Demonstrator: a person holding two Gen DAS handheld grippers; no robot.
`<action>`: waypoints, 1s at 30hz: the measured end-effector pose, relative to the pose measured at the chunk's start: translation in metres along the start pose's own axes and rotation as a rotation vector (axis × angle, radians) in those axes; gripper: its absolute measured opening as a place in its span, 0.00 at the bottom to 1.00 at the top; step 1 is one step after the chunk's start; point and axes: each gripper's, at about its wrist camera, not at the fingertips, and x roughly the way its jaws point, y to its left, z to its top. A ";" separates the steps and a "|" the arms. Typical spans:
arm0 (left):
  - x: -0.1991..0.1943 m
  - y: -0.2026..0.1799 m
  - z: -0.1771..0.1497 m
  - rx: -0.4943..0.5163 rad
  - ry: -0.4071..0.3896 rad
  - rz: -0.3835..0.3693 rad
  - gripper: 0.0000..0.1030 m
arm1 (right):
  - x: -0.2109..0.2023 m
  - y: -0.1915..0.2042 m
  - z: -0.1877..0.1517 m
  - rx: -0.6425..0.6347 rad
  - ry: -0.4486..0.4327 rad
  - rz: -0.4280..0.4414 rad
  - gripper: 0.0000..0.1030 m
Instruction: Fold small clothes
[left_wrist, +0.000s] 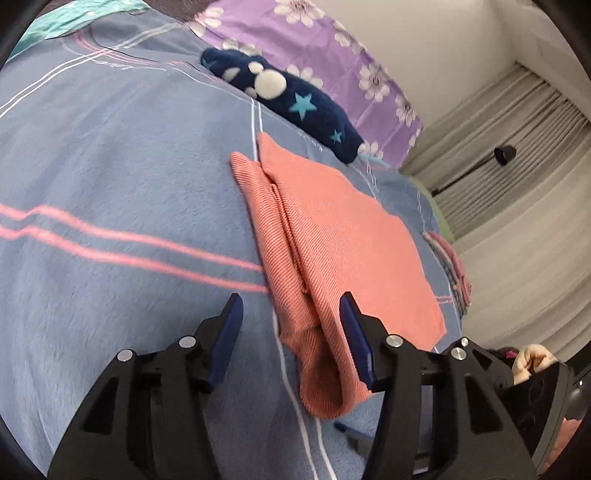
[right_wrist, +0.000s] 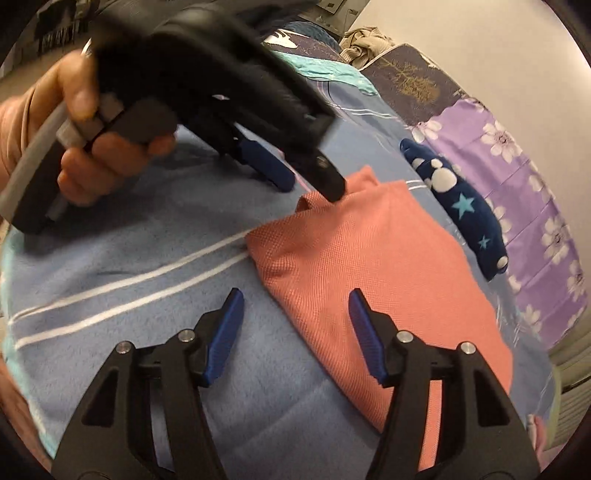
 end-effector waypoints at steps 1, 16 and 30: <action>0.006 -0.003 0.008 0.015 0.024 0.008 0.58 | 0.001 -0.002 0.001 0.014 0.002 0.002 0.57; 0.048 -0.024 0.069 0.077 0.178 0.175 0.62 | 0.016 -0.020 0.002 0.197 0.015 0.063 0.48; 0.082 -0.013 0.076 0.117 0.074 0.029 0.52 | 0.025 -0.016 0.009 0.201 0.016 0.024 0.48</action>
